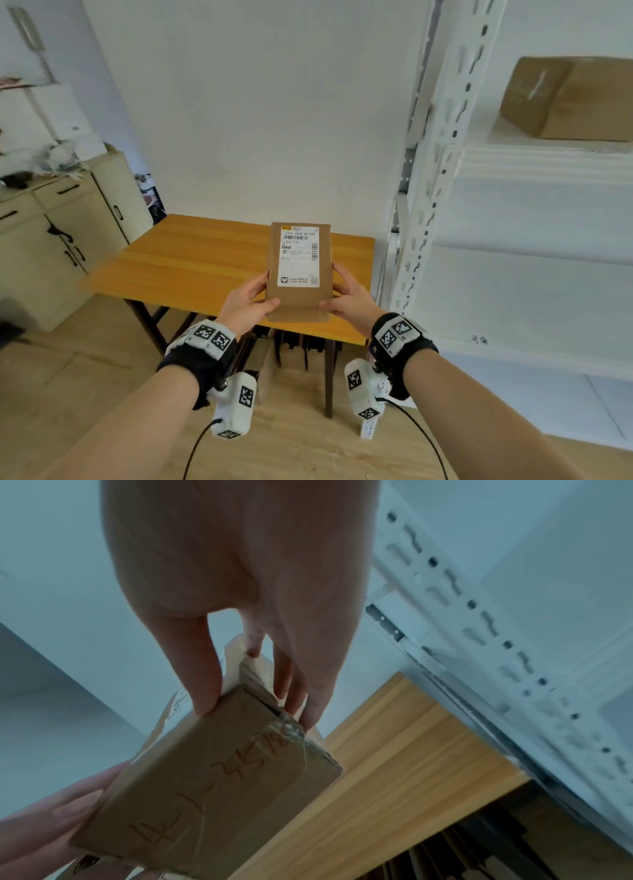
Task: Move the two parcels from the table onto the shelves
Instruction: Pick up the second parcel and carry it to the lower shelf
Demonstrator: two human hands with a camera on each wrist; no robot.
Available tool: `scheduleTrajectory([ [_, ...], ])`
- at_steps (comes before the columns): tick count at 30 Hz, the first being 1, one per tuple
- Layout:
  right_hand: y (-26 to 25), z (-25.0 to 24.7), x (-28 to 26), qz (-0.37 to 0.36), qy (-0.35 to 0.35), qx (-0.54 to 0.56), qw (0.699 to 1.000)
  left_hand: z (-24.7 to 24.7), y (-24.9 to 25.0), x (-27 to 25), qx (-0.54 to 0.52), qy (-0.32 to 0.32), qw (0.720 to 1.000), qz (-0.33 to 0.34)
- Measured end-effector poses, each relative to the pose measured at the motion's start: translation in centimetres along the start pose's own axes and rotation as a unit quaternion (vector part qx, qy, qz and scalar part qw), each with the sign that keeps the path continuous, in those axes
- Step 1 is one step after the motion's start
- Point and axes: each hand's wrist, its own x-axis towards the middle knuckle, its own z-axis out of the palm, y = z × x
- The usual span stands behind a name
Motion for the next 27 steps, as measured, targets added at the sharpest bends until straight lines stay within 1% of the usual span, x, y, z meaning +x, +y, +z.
scheduleTrajectory([
  [3, 0.8, -1.5, -3.8, 0.011, 0.013, 0.005, 1.000, 2.2, -0.1, -2.4, -0.005, -0.020, 1.000, 0.003],
  [8, 2.6, -4.4, -10.4, 0.026, 0.063, 0.026, 0.997, 6.1, -1.1, -5.6, -0.015, -0.075, 0.997, 0.012],
  [12, 4.6, -6.9, -15.8, 0.056, 0.110, 0.064, 0.990, 9.8, -2.5, -8.1, -0.005, -0.136, 0.991, 0.020],
  [17, 6.9, -10.4, -21.7, 0.080, 0.153, 0.078, 0.982, 15.0, -3.4, -10.8, -0.005, -0.182, 0.983, 0.006],
  [22, 7.7, -16.1, -24.1, 0.082, 0.187, 0.091, 0.975, 21.2, -1.6, -11.0, -0.015, -0.208, 0.978, -0.002],
  [27, 7.7, -23.3, -23.0, 0.073, 0.185, 0.103, 0.975, 27.8, 1.0, -8.7, -0.024, -0.220, 0.975, -0.008],
])
